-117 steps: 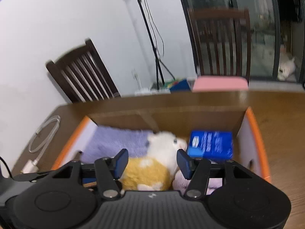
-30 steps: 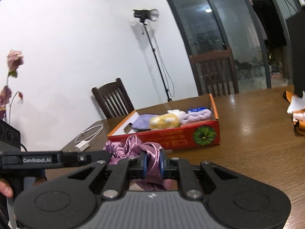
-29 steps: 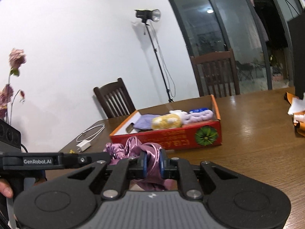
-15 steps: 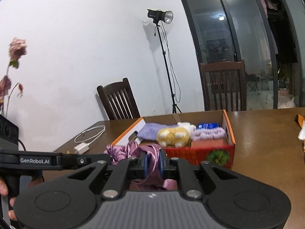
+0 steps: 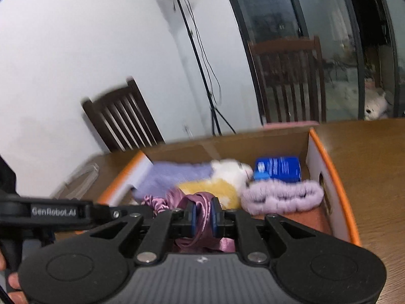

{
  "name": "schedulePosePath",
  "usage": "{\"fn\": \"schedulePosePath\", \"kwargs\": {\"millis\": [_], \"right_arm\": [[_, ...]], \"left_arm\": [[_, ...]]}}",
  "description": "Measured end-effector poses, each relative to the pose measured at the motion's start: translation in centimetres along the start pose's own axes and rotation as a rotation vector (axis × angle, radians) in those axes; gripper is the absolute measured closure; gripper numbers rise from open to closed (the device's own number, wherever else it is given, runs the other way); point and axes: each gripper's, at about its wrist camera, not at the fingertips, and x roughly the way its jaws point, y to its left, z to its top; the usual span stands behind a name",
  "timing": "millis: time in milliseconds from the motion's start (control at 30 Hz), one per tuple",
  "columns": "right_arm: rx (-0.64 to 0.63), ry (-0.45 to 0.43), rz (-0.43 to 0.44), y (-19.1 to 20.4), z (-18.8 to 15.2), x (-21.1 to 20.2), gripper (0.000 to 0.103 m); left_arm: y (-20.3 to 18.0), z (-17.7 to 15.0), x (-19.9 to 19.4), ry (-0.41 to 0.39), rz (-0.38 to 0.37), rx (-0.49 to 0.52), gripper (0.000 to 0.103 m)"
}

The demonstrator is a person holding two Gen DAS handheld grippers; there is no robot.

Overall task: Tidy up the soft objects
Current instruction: 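Carry the purple scrunchie into the box and open the left gripper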

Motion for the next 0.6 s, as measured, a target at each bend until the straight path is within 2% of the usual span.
{"fn": "schedulePosePath", "kwargs": {"millis": [133,167,200,300,433,600], "right_arm": [[-0.04,0.046,-0.067,-0.1,-1.6,1.7,0.09],[-0.043,0.049,-0.066,-0.2,-2.0,1.7,0.087],[-0.044,0.051,-0.068,-0.2,-2.2,1.8,0.085],[-0.058,0.043,-0.075,-0.3,-2.4,1.3,0.076],[-0.073,-0.018,-0.07,0.0,-1.1,-1.4,0.072],[-0.112,-0.106,-0.063,0.7,1.1,-6.6,0.06]], "left_arm": [[-0.1,-0.9,1.9,0.033,0.053,0.041,0.082],[-0.3,-1.1,1.9,0.022,0.062,0.061,0.077],[-0.3,-1.2,1.9,0.017,0.061,0.068,0.066],[-0.9,-1.2,1.3,0.003,0.012,0.078,0.048],[-1.9,-1.0,-1.1,-0.038,0.023,0.127,0.046],[-3.3,-0.6,-6.0,-0.109,0.04,0.17,0.042]]}}
